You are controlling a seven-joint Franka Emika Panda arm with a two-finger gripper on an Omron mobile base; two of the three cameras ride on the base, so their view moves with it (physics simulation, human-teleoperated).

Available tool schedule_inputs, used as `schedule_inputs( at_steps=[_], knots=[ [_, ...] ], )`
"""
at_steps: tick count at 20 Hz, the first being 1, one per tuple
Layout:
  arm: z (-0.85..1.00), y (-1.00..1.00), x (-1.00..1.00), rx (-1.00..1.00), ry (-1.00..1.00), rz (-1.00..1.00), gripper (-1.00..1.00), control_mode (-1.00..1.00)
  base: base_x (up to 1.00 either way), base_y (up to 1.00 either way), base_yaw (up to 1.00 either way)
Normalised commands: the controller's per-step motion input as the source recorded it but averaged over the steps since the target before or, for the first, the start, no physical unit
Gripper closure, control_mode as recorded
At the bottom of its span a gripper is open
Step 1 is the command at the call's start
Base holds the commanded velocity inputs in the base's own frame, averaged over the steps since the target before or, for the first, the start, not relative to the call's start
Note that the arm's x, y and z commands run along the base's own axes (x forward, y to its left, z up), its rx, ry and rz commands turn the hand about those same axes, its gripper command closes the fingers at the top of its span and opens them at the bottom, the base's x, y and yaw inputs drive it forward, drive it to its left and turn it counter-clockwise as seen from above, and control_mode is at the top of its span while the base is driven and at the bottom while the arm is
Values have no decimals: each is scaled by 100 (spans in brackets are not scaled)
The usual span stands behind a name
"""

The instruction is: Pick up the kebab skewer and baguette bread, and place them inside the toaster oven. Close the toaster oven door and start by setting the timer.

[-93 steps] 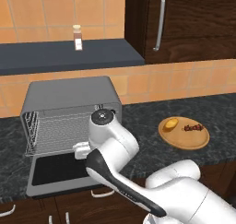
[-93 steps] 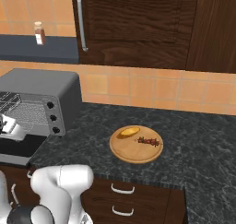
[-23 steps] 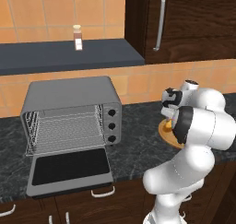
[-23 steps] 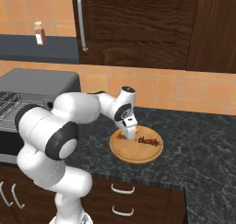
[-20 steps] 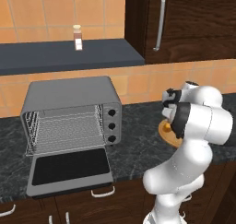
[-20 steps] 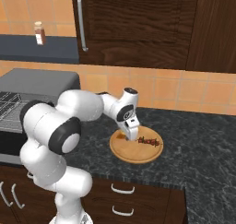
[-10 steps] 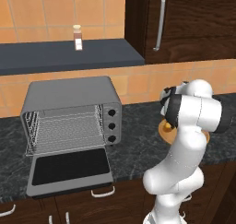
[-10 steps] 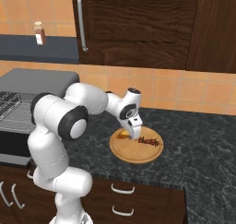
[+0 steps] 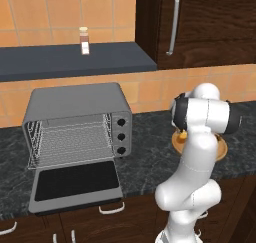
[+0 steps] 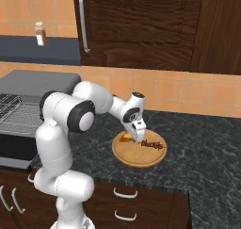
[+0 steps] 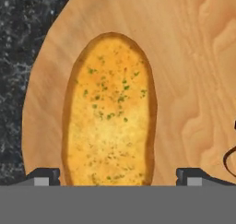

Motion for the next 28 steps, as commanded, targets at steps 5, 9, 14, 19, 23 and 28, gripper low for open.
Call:
schedule_inputs(
  at_steps=[5, 9, 14, 19, 23, 28],
  knots=[
    [-26, 0, 15, 0, -1, 0, -100, -100, 0, 0, 0],
    [-32, 0, 8, 0, -3, 0, -100, -100, 0, 0, 0],
    [-31, 0, 1, 0, -18, 0, -100, -100, 0, 0, 0],
    [-47, 0, 0, 0, -12, 0, -100, -100, 0, 0, 0],
    [-43, 0, 0, 0, -4, 0, -100, -100, 0, 0, 0],
    [-45, 0, 0, 0, -4, 0, 100, -100, 0, 0, 0]
  ],
)
